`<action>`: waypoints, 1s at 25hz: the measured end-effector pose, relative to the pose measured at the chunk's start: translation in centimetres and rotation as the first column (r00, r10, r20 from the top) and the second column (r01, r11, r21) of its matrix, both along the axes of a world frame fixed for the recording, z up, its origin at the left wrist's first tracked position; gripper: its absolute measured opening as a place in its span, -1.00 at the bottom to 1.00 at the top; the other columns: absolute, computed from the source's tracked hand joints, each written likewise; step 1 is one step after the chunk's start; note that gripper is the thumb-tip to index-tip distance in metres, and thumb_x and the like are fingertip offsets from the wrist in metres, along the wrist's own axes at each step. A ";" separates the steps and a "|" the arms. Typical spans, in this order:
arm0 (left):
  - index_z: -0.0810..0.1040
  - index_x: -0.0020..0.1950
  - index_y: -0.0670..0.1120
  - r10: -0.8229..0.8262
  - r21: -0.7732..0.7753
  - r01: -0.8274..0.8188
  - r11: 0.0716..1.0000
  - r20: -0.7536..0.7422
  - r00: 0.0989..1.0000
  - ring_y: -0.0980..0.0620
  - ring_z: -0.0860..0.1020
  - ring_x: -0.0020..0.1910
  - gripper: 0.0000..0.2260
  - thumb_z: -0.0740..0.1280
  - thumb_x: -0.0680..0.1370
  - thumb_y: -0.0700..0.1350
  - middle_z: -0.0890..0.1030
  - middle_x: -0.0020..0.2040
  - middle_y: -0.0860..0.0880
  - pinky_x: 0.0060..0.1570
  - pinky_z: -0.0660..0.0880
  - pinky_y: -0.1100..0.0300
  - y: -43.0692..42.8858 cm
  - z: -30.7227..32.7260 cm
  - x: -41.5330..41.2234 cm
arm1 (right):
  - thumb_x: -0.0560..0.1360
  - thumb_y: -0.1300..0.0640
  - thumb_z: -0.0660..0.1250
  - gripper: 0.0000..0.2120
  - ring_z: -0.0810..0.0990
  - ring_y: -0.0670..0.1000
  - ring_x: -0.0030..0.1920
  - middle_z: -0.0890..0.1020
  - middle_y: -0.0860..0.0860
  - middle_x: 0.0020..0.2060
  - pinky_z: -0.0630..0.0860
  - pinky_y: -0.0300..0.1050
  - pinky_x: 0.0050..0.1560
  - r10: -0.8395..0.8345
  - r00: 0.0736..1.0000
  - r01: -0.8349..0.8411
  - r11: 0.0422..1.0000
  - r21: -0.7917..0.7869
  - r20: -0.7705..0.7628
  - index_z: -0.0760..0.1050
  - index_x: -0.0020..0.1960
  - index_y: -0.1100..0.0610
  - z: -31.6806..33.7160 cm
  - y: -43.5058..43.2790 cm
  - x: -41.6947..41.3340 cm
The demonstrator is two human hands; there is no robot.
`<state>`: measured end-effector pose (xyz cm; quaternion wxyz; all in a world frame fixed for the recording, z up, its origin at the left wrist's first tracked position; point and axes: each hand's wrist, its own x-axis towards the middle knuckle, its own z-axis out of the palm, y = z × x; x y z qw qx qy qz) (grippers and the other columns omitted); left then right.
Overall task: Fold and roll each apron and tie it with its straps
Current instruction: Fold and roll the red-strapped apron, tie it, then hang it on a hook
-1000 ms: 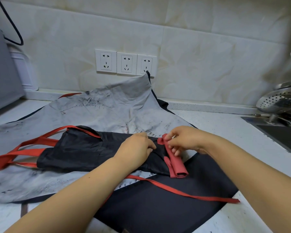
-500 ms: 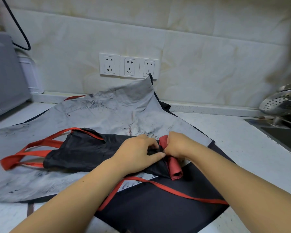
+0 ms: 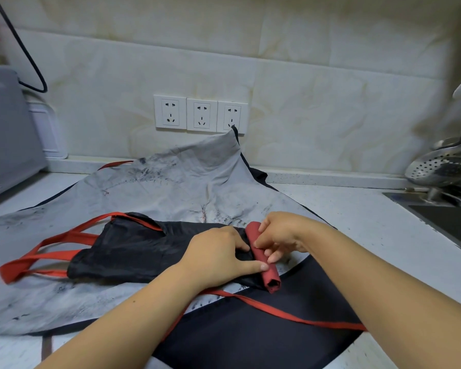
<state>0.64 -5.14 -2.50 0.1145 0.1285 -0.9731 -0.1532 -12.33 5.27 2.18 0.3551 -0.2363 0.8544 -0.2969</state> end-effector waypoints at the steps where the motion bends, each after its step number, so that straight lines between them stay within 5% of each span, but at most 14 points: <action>1: 0.62 0.11 0.17 0.000 0.000 0.000 1.000 -0.004 1.000 0.23 0.49 0.11 -0.42 0.21 0.33 0.53 0.52 0.12 0.25 0.07 0.45 0.21 0.0 0.0 0.0 | 0.51 0.31 0.35 -0.75 0.50 0.02 -0.38 0.51 0.15 -0.24 0.57 -0.15 -0.42 0.015 0.998 -0.012 0.998 0.057 -0.054 0.36 0.13 0.23 -0.1 -0.4 0.1; 5: 0.57 0.08 0.12 0.026 0.009 -0.026 1.000 0.011 1.000 0.18 0.49 0.04 -0.36 0.17 0.29 0.57 0.48 0.07 0.21 0.02 0.46 0.18 0.2 0.1 0.2 | 0.44 0.20 0.41 -0.21 0.46 0.02 -0.34 0.48 0.10 -0.19 0.51 -0.14 -0.42 0.055 0.989 -0.041 0.994 0.105 -0.136 0.05 0.51 -0.09 -0.4 -1.0 0.3; 11: 0.41 0.12 0.08 0.016 0.026 -0.017 1.000 0.038 0.999 0.11 0.43 0.06 -0.31 0.32 0.22 0.52 0.41 0.05 0.15 0.03 0.43 0.14 1.5 0.3 0.5 | 0.39 0.32 0.41 -0.45 0.56 0.10 -0.39 0.54 0.19 -0.11 0.49 -0.17 -0.51 0.016 0.999 -0.016 1.000 -0.009 -0.048 0.27 0.26 0.02 -1.0 -1.5 0.5; 16: 0.26 0.42 0.12 -0.180 0.387 0.147 0.910 0.049 0.983 0.17 0.43 0.16 -0.31 0.49 0.37 0.10 0.42 0.22 0.17 0.31 0.37 0.18 0.9 0.4 0.5 | 0.41 0.18 0.41 -0.44 0.49 0.05 -0.44 0.50 0.13 -0.19 0.46 -0.20 -0.57 -0.123 0.974 0.127 0.992 0.007 -0.189 0.13 0.23 0.11 -0.8 -0.1 0.4; 20: 0.31 0.37 0.15 -0.223 0.360 0.175 0.917 0.097 0.970 0.22 0.43 0.24 -0.44 0.38 0.40 0.02 0.47 0.27 0.24 0.52 -0.06 0.00 0.4 0.5 0.4 | 0.41 -0.17 0.36 -0.53 0.53 0.05 -0.45 0.55 0.09 -0.25 0.53 -0.13 -0.48 -0.106 0.933 0.124 0.992 0.031 -0.344 0.29 0.05 0.14 -1.9 2.9 -0.6; 23: 0.47 0.23 0.21 -0.205 0.289 0.172 0.942 0.088 0.975 0.20 0.41 0.26 -0.55 0.28 0.32 0.09 0.51 0.19 0.24 0.50 0.00 -0.15 -0.1 0.4 0.2 | 0.40 -0.36 0.28 -0.52 0.55 -0.03 -0.37 0.56 -0.03 -0.25 0.50 -0.09 -0.28 -0.105 0.832 0.097 0.994 -0.045 -0.544 0.38 -0.18 0.08 -3.4 4.8 -1.8; 25: 0.53 0.19 0.24 -0.180 0.222 0.168 0.960 0.033 0.983 0.18 0.33 0.29 -0.55 0.28 0.29 0.13 0.48 0.17 0.23 0.46 0.11 -0.07 -0.4 0.3 0.2 | 0.41 -0.31 0.33 -0.61 0.54 -0.08 -0.19 0.48 -0.13 -0.12 0.46 -0.10 -0.15 -0.128 0.790 0.029 0.985 -0.171 -0.600 0.40 -0.13 0.01 -4.2 5.2 -2.1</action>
